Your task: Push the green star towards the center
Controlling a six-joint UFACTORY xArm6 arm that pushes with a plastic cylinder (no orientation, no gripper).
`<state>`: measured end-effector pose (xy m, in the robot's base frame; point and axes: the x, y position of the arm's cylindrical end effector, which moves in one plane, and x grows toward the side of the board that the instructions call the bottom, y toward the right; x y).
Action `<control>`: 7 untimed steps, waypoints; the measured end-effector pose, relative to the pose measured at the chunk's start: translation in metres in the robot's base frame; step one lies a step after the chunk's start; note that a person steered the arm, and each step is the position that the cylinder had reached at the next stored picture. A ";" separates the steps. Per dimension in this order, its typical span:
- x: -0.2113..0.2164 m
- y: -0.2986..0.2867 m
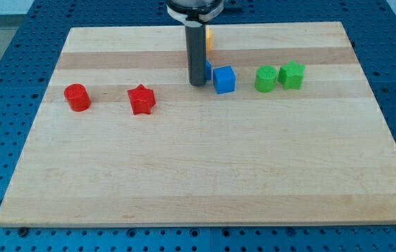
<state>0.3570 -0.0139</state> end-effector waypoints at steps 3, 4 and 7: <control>0.056 -0.022; 0.089 0.006; 0.100 0.203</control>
<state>0.4573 0.1887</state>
